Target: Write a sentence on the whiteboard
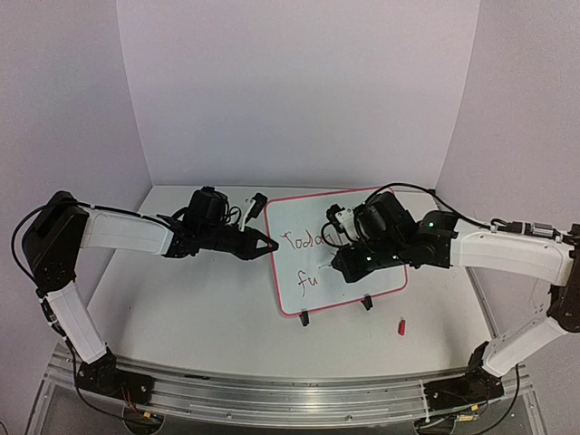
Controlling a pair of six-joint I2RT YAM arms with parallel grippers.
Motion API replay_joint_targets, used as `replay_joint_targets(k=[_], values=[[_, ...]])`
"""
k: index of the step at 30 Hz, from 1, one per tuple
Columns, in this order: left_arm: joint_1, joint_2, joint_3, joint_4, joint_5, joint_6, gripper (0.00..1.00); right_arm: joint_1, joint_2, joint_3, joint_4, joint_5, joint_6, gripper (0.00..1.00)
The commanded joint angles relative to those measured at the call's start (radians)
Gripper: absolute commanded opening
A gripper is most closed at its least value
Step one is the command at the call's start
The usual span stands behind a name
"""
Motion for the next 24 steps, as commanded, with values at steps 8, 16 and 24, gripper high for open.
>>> replay_joint_targets(k=[8, 16, 24], values=[[0.026, 0.083, -0.004, -0.155, -0.337, 0.152, 0.00, -0.002, 0.053, 0.054, 0.065, 0.052, -0.035, 0.00], [0.026, 0.082, -0.002, -0.157, -0.337, 0.154, 0.00, -0.003, 0.085, 0.051, 0.081, 0.063, -0.038, 0.00], [0.026, 0.074, -0.008, -0.165, -0.347, 0.155, 0.00, -0.002, 0.064, -0.012, 0.071, 0.035, -0.006, 0.00]])
